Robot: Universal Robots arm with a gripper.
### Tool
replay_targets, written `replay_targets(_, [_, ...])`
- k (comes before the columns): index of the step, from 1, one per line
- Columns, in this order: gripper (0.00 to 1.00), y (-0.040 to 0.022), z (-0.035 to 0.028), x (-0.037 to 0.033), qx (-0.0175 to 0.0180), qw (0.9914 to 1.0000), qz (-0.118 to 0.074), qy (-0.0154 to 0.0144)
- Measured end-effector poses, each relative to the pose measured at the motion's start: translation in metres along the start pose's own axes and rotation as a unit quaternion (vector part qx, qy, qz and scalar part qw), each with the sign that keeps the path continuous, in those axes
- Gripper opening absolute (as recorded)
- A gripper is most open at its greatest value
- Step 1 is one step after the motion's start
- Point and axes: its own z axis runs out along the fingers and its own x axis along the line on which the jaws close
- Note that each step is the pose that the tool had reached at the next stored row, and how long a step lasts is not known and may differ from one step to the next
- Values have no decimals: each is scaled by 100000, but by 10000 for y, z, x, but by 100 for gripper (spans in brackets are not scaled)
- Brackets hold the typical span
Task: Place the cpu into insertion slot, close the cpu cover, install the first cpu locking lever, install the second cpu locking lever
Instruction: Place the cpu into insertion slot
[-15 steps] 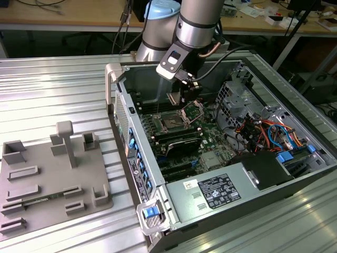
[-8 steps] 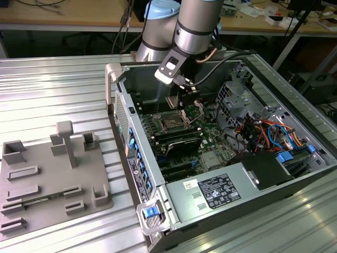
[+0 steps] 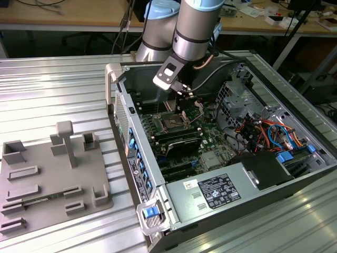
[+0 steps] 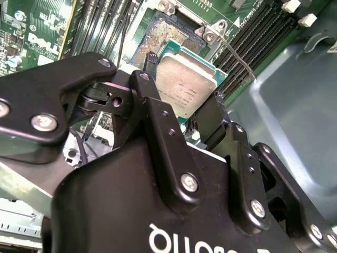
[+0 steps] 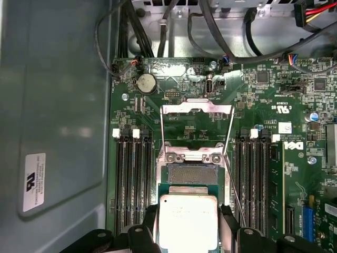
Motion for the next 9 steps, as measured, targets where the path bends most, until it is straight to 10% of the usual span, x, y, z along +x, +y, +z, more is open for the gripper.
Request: replay_targets(9, [55, -2, 45, 0, 35, 100000, -5, 18])
